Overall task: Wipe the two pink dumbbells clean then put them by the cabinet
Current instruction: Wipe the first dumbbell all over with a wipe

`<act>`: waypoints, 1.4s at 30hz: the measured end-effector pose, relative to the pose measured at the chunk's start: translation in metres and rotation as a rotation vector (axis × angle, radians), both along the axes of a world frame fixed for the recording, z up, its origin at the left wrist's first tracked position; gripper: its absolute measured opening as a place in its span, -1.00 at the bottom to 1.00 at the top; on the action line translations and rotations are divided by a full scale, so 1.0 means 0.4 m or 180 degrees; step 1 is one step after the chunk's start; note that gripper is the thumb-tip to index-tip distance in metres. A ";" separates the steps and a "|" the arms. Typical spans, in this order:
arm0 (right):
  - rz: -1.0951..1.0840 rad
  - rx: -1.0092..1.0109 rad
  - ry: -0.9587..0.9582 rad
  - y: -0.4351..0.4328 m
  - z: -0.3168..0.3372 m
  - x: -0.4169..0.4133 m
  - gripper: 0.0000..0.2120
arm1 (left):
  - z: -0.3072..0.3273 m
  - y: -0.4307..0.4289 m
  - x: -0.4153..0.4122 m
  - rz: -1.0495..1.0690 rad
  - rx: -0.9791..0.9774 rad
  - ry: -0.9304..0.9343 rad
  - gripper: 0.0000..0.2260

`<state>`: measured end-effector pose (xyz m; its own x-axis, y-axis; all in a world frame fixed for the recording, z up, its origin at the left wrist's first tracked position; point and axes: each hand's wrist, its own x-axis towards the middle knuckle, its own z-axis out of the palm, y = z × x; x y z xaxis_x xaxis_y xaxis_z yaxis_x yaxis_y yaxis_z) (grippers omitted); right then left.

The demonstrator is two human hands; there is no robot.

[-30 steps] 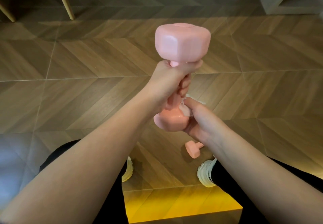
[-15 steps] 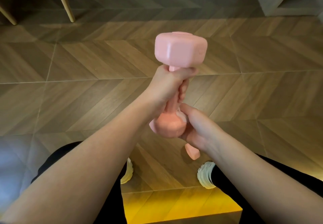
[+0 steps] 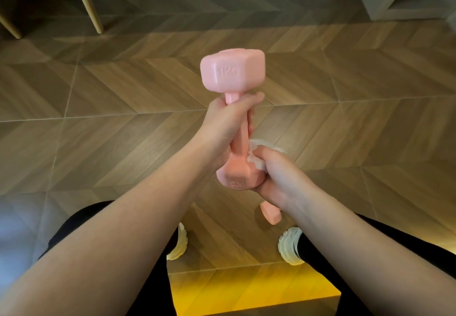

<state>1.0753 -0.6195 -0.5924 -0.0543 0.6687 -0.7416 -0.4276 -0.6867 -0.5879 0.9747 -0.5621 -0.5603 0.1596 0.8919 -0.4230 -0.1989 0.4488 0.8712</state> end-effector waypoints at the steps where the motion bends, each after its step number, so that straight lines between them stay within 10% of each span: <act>1: 0.0019 0.0024 -0.0123 0.002 -0.001 -0.005 -0.79 | 0.006 -0.002 0.004 0.0015 0.0063 -0.0015 -0.74; 30: 0.0827 -0.0729 0.0418 -0.015 0.006 0.011 -0.76 | 0.000 -0.042 0.004 -0.0325 0.0369 -0.0583 -0.69; 42: -0.0077 -0.0401 0.0002 -0.010 -0.011 -0.011 -0.86 | -0.024 -0.021 0.000 0.0333 -0.0040 -0.0065 -0.73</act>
